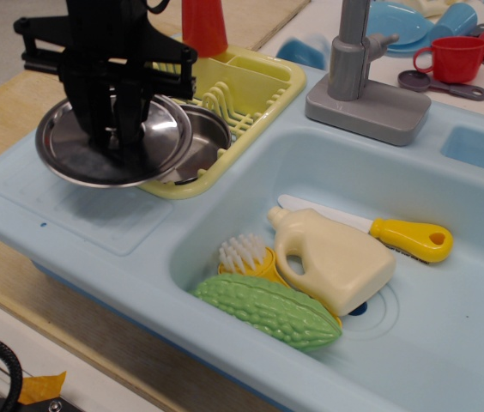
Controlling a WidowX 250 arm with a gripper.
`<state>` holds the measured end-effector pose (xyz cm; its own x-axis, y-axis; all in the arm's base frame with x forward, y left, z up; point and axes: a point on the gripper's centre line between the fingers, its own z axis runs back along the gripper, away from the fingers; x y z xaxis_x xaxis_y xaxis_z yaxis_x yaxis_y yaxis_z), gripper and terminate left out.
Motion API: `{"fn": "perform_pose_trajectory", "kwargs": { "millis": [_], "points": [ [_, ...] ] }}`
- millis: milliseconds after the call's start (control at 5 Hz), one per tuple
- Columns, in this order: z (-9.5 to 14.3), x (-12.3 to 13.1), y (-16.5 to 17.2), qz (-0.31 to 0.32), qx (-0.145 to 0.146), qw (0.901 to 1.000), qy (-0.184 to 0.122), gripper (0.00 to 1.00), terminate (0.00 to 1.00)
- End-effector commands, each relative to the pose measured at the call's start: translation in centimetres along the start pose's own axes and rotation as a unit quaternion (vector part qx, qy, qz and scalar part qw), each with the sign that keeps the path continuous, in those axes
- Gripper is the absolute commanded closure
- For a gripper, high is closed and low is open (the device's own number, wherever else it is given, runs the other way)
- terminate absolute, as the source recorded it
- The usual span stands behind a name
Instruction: Take lid off pot or pan
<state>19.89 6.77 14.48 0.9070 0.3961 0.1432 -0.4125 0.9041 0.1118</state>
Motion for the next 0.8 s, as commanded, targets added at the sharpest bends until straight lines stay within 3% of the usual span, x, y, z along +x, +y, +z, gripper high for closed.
{"fn": "perform_pose_trajectory", "kwargs": {
  "millis": [0, 200, 400, 600],
  "points": [
    [-0.3, -1.8, 1.9, 0.044, -0.01, 0.9989, -0.009, 1.0, 0.0],
    [-1.1, -2.8, 2.5, 0.057, -0.022, 0.9981, -0.008, 1.0, 0.0],
    [-1.4, -2.8, 2.7, 0.041, -0.03, 0.9987, -0.012, 0.0, 0.0],
    [-1.4, -2.4, 2.6, 0.023, -0.036, 0.999, -0.01, 0.0, 0.0]
  ]
}}
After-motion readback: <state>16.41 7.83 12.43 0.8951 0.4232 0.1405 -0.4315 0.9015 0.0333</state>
